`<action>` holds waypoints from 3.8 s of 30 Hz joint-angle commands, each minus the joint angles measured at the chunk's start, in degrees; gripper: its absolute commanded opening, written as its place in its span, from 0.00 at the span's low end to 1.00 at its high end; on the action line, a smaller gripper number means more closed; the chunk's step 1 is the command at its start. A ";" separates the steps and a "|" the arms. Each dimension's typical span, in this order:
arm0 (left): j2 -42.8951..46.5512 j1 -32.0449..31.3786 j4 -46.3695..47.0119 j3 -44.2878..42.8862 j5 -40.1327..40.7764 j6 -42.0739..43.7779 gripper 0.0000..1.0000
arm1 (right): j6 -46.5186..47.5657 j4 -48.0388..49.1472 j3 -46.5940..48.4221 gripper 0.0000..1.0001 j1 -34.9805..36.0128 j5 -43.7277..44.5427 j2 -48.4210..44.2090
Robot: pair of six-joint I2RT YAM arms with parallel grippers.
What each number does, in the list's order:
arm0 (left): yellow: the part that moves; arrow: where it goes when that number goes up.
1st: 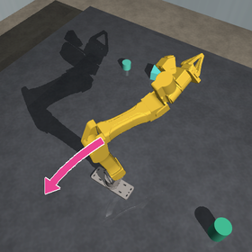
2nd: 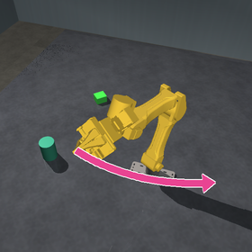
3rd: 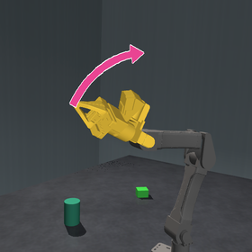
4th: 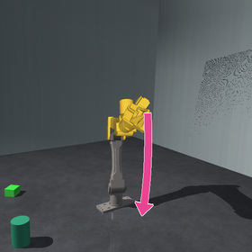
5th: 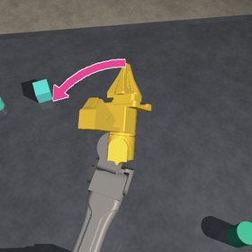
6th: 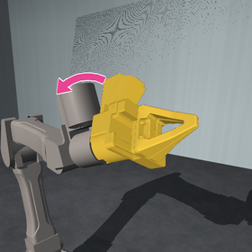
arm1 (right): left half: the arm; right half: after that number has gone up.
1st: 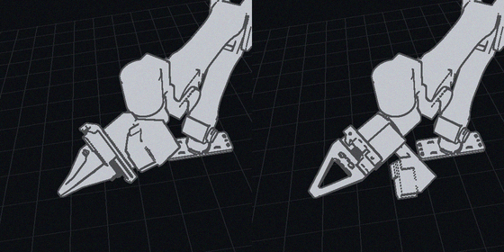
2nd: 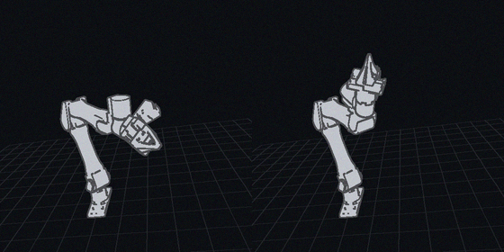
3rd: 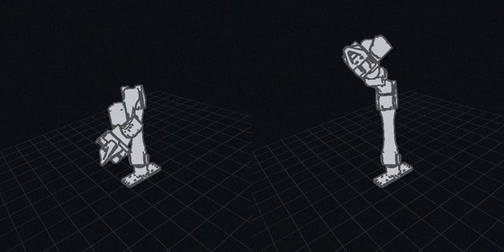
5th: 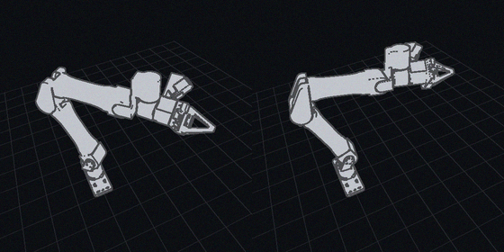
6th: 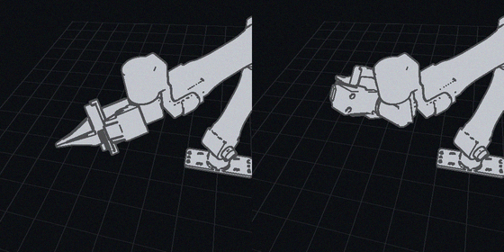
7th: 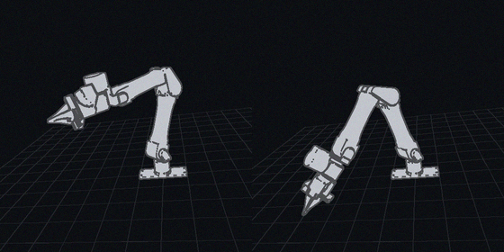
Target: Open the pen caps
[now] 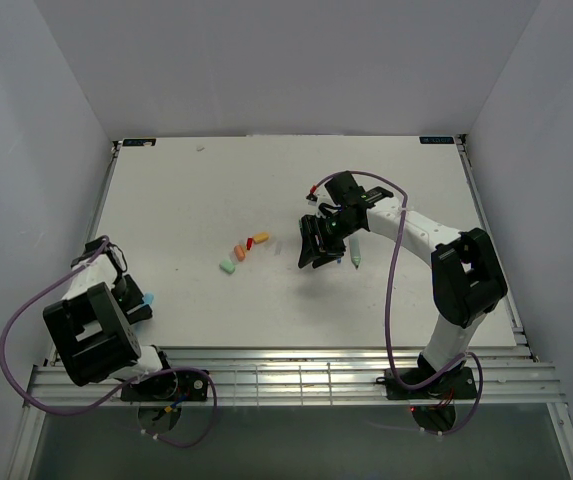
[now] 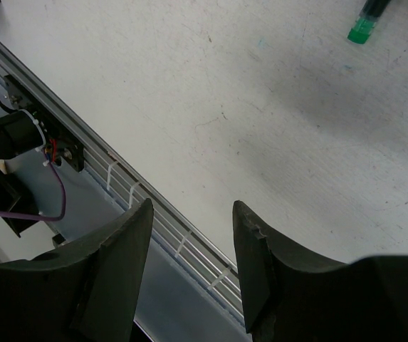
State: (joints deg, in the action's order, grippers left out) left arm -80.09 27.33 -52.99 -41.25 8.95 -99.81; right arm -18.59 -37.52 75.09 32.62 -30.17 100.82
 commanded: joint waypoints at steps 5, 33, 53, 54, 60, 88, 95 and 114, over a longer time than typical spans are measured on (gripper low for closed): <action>1.17 0.44 3.77 3.55 -2.09 -33.17 0.65 | 1.19 0.34 -0.38 0.55 -0.45 0.20 0.17; -15.53 -15.10 1.93 -24.74 -8.68 -5.04 0.00 | 0.13 -3.09 5.85 0.55 -1.24 2.14 -0.27; -18.43 -46.63 16.16 -40.05 -35.74 49.69 0.00 | -6.63 -6.87 14.91 0.55 -9.24 -17.62 1.22; -17.73 -48.41 16.51 -39.43 -36.02 51.97 0.00 | -6.64 -6.52 15.52 0.55 -9.24 -18.77 1.66; -10.26 -57.91 20.47 -32.67 -36.03 62.36 0.00 | -6.72 -6.08 18.34 0.56 -9.16 -19.39 1.93; -3.32 -63.81 19.51 -30.82 -34.00 65.18 0.00 | -11.73 -3.26 14.12 0.43 -0.81 -5.60 2.02; -3.84 -63.81 19.51 -31.61 -33.56 65.53 0.01 | -12.44 -3.00 13.33 0.08 -0.54 -4.28 2.11; 0.82 -61.70 38.30 -18.60 -55.70 60.71 0.73 | -18.05 24.98 -4.57 0.08 -7.40 -27.90 -8.70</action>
State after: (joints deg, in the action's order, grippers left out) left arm -82.50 -35.00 -23.38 -61.41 -38.50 -36.16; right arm -33.10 -26.55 74.96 24.71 -48.56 97.32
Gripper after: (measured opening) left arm 0.730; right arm 0.242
